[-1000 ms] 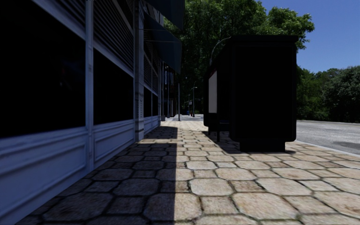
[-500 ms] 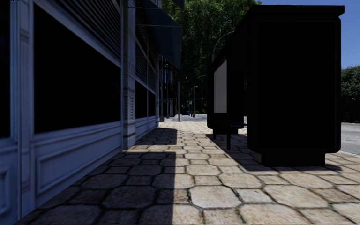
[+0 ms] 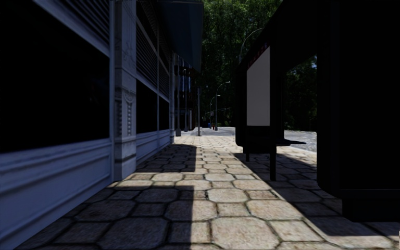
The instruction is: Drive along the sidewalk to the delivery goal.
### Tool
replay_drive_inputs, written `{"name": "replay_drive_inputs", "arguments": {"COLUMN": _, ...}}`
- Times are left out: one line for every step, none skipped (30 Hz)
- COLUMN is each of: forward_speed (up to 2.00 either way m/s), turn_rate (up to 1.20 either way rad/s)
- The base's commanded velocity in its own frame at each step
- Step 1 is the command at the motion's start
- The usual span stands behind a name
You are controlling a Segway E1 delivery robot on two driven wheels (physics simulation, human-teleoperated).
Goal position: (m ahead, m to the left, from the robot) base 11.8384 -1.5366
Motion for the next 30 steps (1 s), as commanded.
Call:
{"name": "replay_drive_inputs", "arguments": {"forward_speed": 2.00, "turn_rate": 0.00}}
{"name": "replay_drive_inputs", "arguments": {"forward_speed": 2.00, "turn_rate": 0.00}}
{"name": "replay_drive_inputs", "arguments": {"forward_speed": 2.00, "turn_rate": 0.00}}
{"name": "replay_drive_inputs", "arguments": {"forward_speed": 2.00, "turn_rate": 0.00}}
{"name": "replay_drive_inputs", "arguments": {"forward_speed": 2.00, "turn_rate": 0.00}}
{"name": "replay_drive_inputs", "arguments": {"forward_speed": 2.00, "turn_rate": 0.00}}
{"name": "replay_drive_inputs", "arguments": {"forward_speed": 2.00, "turn_rate": 0.00}}
{"name": "replay_drive_inputs", "arguments": {"forward_speed": 2.00, "turn_rate": 0.00}}
{"name": "replay_drive_inputs", "arguments": {"forward_speed": 2.00, "turn_rate": 0.00}}
{"name": "replay_drive_inputs", "arguments": {"forward_speed": 2.00, "turn_rate": 0.00}}
{"name": "replay_drive_inputs", "arguments": {"forward_speed": 2.00, "turn_rate": 0.00}}
{"name": "replay_drive_inputs", "arguments": {"forward_speed": 2.00, "turn_rate": 0.00}}
{"name": "replay_drive_inputs", "arguments": {"forward_speed": 2.00, "turn_rate": 0.00}}
{"name": "replay_drive_inputs", "arguments": {"forward_speed": 2.00, "turn_rate": 0.00}}
{"name": "replay_drive_inputs", "arguments": {"forward_speed": 2.00, "turn_rate": 0.00}}
{"name": "replay_drive_inputs", "arguments": {"forward_speed": 2.00, "turn_rate": 0.00}}
{"name": "replay_drive_inputs", "arguments": {"forward_speed": 2.00, "turn_rate": 0.00}}
{"name": "replay_drive_inputs", "arguments": {"forward_speed": 2.00, "turn_rate": 0.00}}
{"name": "replay_drive_inputs", "arguments": {"forward_speed": 2.00, "turn_rate": 0.00}}
{"name": "replay_drive_inputs", "arguments": {"forward_speed": 2.00, "turn_rate": 0.00}}
{"name": "replay_drive_inputs", "arguments": {"forward_speed": 2.00, "turn_rate": 0.00}}
{"name": "replay_drive_inputs", "arguments": {"forward_speed": 2.00, "turn_rate": 0.00}}
{"name": "replay_drive_inputs", "arguments": {"forward_speed": 2.00, "turn_rate": 0.00}}
{"name": "replay_drive_inputs", "arguments": {"forward_speed": 2.00, "turn_rate": 0.00}}
{"name": "replay_drive_inputs", "arguments": {"forward_speed": 2.00, "turn_rate": 0.00}}
{"name": "replay_drive_inputs", "arguments": {"forward_speed": 2.00, "turn_rate": 0.00}}
{"name": "replay_drive_inputs", "arguments": {"forward_speed": 2.00, "turn_rate": 0.00}}
{"name": "replay_drive_inputs", "arguments": {"forward_speed": 2.00, "turn_rate": 0.00}}
{"name": "replay_drive_inputs", "arguments": {"forward_speed": 2.00, "turn_rate": 0.00}}
{"name": "replay_drive_inputs", "arguments": {"forward_speed": 2.00, "turn_rate": 0.00}}
